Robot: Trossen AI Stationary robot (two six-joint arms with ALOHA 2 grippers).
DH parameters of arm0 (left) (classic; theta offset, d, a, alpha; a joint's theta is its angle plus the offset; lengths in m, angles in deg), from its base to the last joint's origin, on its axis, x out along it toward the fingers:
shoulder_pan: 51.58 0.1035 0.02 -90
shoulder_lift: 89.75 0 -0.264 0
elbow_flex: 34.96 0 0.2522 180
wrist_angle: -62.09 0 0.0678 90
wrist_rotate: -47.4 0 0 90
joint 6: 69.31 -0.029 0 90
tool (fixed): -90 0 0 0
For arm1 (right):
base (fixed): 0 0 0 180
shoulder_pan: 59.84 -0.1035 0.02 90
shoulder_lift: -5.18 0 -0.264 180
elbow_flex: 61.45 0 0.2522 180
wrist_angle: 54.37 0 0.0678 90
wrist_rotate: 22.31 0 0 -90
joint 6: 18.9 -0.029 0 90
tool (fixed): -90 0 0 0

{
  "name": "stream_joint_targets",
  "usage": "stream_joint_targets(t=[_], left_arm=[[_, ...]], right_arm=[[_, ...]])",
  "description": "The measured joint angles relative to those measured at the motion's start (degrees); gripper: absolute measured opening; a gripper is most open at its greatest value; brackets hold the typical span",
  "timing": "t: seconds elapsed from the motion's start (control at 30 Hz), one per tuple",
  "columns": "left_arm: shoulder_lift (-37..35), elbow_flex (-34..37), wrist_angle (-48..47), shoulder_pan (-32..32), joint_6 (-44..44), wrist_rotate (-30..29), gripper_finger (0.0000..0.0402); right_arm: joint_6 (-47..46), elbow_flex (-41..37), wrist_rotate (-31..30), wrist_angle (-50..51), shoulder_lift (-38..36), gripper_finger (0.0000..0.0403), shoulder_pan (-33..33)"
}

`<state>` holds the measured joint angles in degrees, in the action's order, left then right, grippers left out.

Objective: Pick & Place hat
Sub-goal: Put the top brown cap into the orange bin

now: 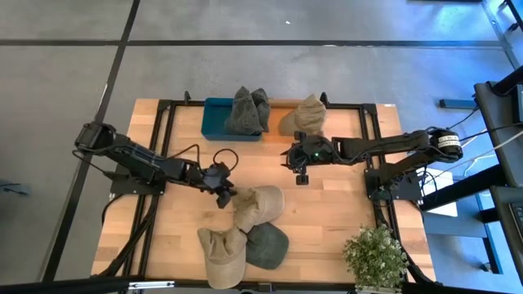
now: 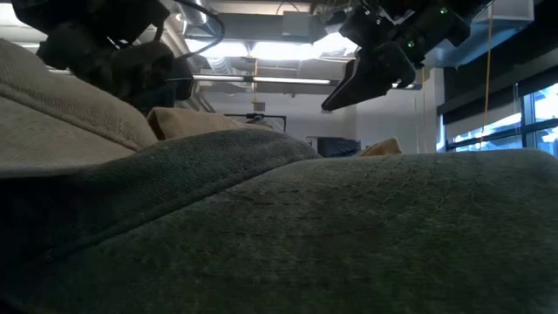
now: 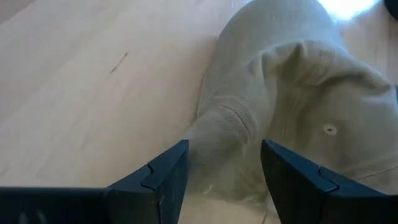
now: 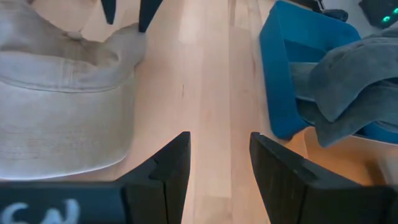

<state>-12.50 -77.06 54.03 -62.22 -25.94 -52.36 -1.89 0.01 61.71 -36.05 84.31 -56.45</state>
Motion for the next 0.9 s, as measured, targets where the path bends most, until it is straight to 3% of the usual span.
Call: stream_joint_targets(t=[0.33, 0.57, 0.73, 0.9], left_arm=[[4.03, 0.00, 0.71, 0.86, -3.48, 0.82, 0.0184], [4.08, 0.00, 1.71, 3.02, -3.85, 2.53, 0.0098], [4.09, 0.00, 7.37, 5.12, -10.52, 6.12, 0.0017], [4.09, 0.00, 16.69, 8.42, -16.98, 11.38, 0.0010]], right_arm=[[-0.02, 0.02, 0.00, 0.52, 0.00, 0.0166, 1.38], [-0.02, 0.02, 0.00, 0.84, 0.00, 0.0166, 1.38], [0.17, 0.02, -0.05, 1.22, 0.00, 0.0166, 1.38], [4.45, 0.04, -4.83, 1.27, -0.41, 0.0166, 1.36]])
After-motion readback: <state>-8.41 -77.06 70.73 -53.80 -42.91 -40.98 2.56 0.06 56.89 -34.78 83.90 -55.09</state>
